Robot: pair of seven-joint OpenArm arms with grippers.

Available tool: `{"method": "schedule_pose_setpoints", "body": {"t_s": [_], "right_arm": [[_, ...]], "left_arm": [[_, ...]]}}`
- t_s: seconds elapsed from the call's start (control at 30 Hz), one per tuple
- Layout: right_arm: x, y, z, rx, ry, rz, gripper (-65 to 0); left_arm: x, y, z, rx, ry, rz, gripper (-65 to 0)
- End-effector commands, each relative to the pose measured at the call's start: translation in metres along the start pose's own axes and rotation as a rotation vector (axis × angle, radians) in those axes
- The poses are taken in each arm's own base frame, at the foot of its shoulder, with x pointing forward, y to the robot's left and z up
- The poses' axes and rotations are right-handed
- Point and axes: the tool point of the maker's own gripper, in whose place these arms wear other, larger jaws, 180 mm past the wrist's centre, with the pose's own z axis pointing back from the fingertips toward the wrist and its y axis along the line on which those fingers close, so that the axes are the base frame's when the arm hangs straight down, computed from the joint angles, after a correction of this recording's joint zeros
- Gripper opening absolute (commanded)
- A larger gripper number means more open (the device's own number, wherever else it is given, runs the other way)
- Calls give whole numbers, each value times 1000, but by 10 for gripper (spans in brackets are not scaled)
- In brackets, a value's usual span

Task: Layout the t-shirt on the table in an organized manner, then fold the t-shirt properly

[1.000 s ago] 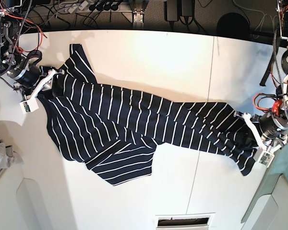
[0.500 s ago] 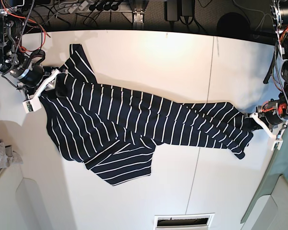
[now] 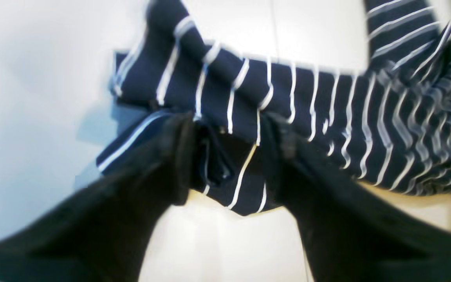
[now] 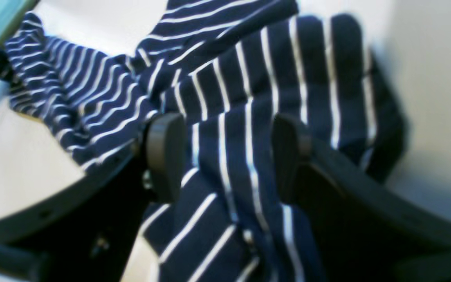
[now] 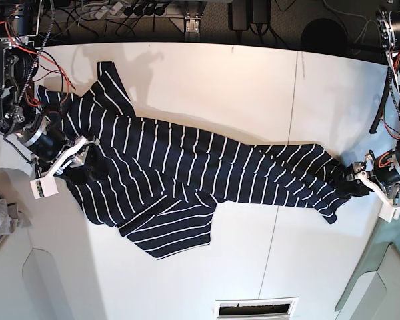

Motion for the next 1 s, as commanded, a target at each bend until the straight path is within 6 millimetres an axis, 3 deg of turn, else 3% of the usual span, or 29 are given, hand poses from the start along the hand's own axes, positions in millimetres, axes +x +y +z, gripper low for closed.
{"method": "schedule_pose_setpoints", "body": {"t_s": [0.0,0.1,0.2,0.37,0.47,0.6,0.73,0.87,0.97], "right_arm": [[19,-3,1,-11,-48,22,-303],[21,-3,-3,-21,-42,47,-303],[23,14,-13,22,-35,69,-303],[17,75,-41,173,20,168,-302],[8,115,-57,247,63,266,-295],[-19,156,-66,324,137,379,-202],[-49,166,-71,325,223,476,-203],[-59,168,-73,305,248,517,-205],[-59,168,-73,306,248,518,-205]], "left_arm": [[27,2,9,-10,-75,-7,-343],[34,-4,14,-58,-107,-24,-343],[32,-12,11,-87,-109,-5,-343],[21,-24,-1,-107,-86,-2,-342],[8,-33,-11,-111,-36,-49,-281],[3,-35,-25,-55,-32,-138,-258],[-4,-31,-36,28,-16,-192,-259],[-14,-33,-47,82,11,-213,-261],[-9,-33,-51,120,-29,-176,-361]]}}
